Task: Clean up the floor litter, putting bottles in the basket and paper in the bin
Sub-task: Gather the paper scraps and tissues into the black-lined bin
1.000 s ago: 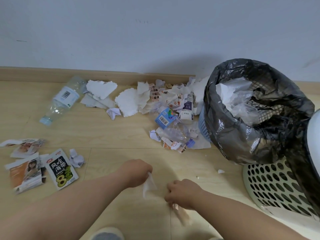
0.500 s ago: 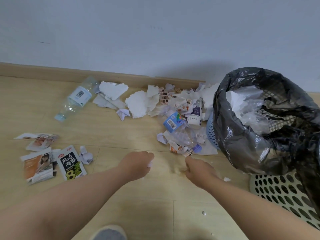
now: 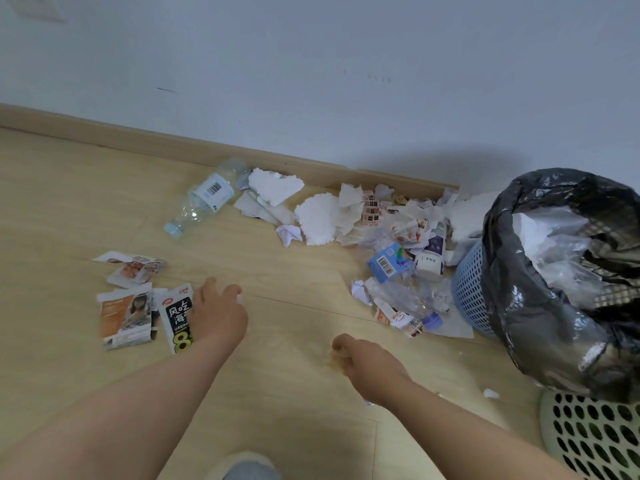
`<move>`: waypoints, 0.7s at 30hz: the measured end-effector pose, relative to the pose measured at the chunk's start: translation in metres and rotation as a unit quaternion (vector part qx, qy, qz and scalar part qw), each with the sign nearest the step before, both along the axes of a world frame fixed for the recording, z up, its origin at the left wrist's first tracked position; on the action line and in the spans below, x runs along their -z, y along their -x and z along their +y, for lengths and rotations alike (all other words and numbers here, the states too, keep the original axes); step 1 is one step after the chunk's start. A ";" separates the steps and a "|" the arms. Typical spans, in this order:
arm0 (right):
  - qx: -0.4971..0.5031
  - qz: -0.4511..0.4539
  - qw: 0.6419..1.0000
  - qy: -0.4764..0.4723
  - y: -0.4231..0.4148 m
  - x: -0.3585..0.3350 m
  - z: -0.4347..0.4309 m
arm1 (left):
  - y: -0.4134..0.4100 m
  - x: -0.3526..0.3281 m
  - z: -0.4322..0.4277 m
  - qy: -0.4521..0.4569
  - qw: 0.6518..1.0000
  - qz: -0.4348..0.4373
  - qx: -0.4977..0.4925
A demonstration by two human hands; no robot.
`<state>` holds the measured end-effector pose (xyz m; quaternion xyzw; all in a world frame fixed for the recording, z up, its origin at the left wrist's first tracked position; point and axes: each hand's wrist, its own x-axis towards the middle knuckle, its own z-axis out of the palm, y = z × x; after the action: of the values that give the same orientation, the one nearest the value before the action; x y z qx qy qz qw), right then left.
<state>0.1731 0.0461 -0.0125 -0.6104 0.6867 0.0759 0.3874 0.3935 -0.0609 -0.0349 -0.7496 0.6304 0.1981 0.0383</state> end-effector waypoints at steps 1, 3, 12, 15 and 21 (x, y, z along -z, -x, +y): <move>0.000 0.005 1.000 -0.005 0.002 0.000 0.001 | -0.005 0.004 -0.002 -0.035 0.999 0.005 -0.011; 0.001 0.017 1.000 -0.014 0.006 -0.001 0.001 | -0.008 0.010 -0.004 -0.092 0.996 0.023 -0.003; 0.016 0.045 0.999 -0.025 0.021 -0.001 0.003 | 0.027 0.021 0.052 -0.063 0.974 0.036 0.214; 0.012 0.044 0.999 -0.023 0.022 0.000 0.003 | 0.033 0.020 0.056 -0.106 0.971 0.107 0.185; 0.020 0.076 0.997 -0.007 0.033 -0.003 0.005 | 0.063 -0.002 0.040 -0.147 0.949 0.273 0.063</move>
<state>0.1403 0.0513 -0.0093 -0.5864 0.7254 0.1191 0.3401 0.3302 -0.0213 -0.0326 -0.6117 0.6267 0.4826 -0.0134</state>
